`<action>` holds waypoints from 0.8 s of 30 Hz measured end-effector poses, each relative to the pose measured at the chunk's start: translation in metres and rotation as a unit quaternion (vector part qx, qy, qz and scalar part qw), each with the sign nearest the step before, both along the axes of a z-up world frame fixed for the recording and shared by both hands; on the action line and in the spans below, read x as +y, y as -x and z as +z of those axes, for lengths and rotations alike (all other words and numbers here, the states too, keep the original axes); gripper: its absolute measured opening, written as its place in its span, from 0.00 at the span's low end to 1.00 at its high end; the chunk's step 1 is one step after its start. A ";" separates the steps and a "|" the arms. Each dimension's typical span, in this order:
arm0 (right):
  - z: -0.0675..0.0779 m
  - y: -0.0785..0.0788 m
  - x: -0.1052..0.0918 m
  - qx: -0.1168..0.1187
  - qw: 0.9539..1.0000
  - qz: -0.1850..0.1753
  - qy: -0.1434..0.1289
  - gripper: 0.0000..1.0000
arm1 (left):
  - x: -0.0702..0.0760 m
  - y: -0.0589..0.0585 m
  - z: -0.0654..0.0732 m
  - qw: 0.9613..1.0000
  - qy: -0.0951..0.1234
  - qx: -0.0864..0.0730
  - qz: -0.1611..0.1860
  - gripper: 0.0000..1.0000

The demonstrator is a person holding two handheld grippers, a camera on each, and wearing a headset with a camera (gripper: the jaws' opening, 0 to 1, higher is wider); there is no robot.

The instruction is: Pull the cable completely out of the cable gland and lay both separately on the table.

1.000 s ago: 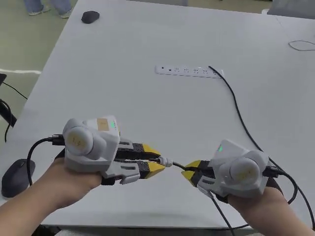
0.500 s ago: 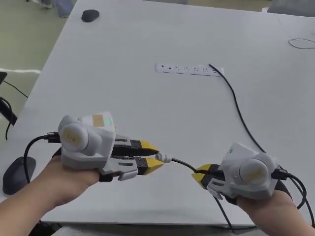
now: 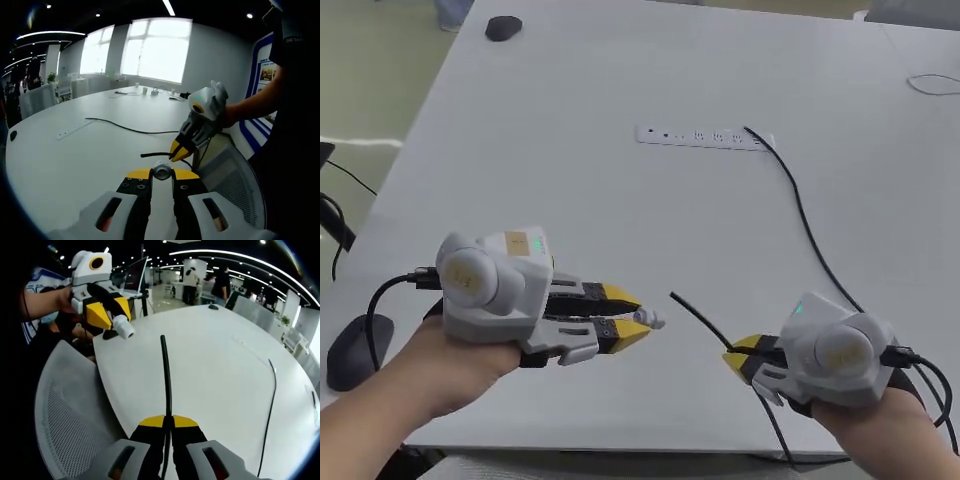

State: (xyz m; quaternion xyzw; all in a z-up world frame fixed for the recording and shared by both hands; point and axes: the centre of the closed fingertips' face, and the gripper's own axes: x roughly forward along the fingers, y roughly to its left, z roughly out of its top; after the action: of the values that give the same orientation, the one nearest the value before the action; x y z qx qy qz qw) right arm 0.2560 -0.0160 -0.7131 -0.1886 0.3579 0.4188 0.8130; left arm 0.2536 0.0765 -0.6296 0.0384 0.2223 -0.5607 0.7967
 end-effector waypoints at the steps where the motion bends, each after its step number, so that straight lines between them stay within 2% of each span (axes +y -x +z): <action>1: 0.000 0.000 0.000 0.000 1.000 0.000 0.001 0.00 | -0.001 0.000 -0.001 1.000 0.000 0.000 0.000 0.15; 10: 0.003 -0.002 -0.001 -0.001 1.000 0.001 0.005 0.00 | -0.003 0.002 -0.008 1.000 -0.005 0.005 -0.005 0.15; 24: 0.020 -0.028 0.010 -0.015 1.000 0.014 0.006 0.00 | -0.005 0.007 -0.018 1.000 0.005 0.005 -0.006 0.15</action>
State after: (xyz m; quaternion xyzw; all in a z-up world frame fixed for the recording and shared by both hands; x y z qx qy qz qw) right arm 0.2842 -0.0061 -0.6929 -0.2045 0.3455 0.4251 0.8113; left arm 0.2471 0.0716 -0.6479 0.0333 0.2236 -0.5669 0.7922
